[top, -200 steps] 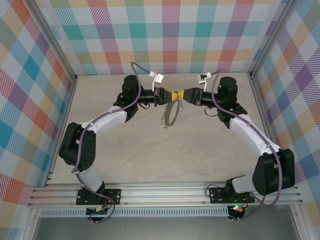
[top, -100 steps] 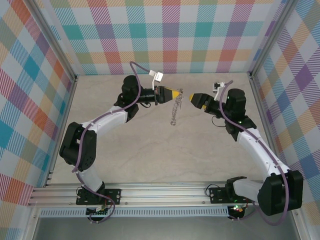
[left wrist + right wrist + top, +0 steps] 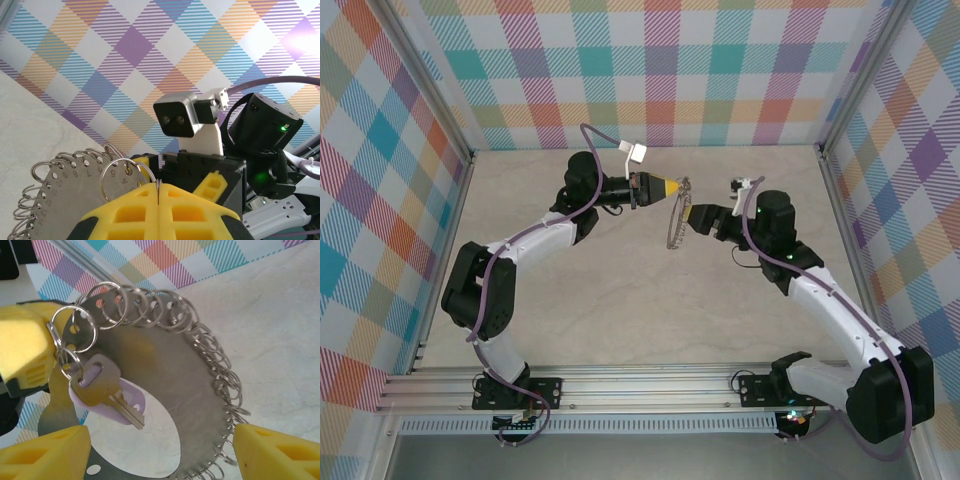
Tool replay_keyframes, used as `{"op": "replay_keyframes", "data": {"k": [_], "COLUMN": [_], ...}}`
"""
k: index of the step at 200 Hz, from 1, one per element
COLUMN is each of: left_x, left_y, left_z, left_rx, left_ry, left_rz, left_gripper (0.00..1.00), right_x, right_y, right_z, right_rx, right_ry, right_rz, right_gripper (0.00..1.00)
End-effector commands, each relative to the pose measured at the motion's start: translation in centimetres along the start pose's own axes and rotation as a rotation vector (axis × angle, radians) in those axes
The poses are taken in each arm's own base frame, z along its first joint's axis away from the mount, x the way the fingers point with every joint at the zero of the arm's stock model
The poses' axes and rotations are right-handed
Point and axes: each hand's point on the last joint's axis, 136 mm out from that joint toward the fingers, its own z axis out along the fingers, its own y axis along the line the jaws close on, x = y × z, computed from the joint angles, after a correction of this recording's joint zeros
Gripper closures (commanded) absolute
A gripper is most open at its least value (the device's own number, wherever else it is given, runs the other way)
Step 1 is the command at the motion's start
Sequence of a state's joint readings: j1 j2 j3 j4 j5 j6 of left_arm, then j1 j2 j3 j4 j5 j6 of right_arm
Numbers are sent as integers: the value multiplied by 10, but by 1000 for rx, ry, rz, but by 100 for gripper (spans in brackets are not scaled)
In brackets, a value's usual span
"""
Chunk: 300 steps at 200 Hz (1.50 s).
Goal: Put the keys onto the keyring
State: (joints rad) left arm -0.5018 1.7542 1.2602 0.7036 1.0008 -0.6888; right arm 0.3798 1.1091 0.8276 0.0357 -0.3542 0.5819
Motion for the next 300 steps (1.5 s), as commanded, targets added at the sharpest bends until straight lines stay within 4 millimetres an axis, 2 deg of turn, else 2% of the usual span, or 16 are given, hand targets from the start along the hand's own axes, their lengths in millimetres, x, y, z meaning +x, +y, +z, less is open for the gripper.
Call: {"op": "replay_keyframes", "data": {"k": [1, 67, 94, 113, 151, 175, 203, 260, 300], "left_x": [-7, -6, -7, -7, -8, -10, -11, -13, -14], "left_y": [-9, -9, -10, -9, -8, -7, -7, -6, -5], "left_z": [3, 4, 4, 3, 4, 4, 3, 2, 2], "left_rx": [28, 35, 37, 36, 32, 27, 29, 23, 19], "left_ry": [-29, -26, -28, -29, -36, -49, -65, -81, -89], "left_rz": [47, 47, 48, 45, 40, 35, 29, 27, 26], "left_gripper": [100, 100, 100, 100, 100, 100, 100, 100, 100], "right_x": [-6, -16, -23, -26, -19, -12, -8, 3, 19], "right_y": [5, 14, 17, 20, 30, 33, 34, 35, 46], "right_z": [7, 19, 23, 26, 24, 21, 20, 24, 24], "right_rx": [6, -2, -4, -16, -59, -76, -84, -91, -118], "right_ry": [-14, -27, -31, -26, -3, 8, 8, 36, 63], "right_rz": [-50, -74, -84, -89, -110, -109, -97, -89, -95], "right_gripper": [26, 30, 35, 48, 83, 94, 100, 100, 100]}}
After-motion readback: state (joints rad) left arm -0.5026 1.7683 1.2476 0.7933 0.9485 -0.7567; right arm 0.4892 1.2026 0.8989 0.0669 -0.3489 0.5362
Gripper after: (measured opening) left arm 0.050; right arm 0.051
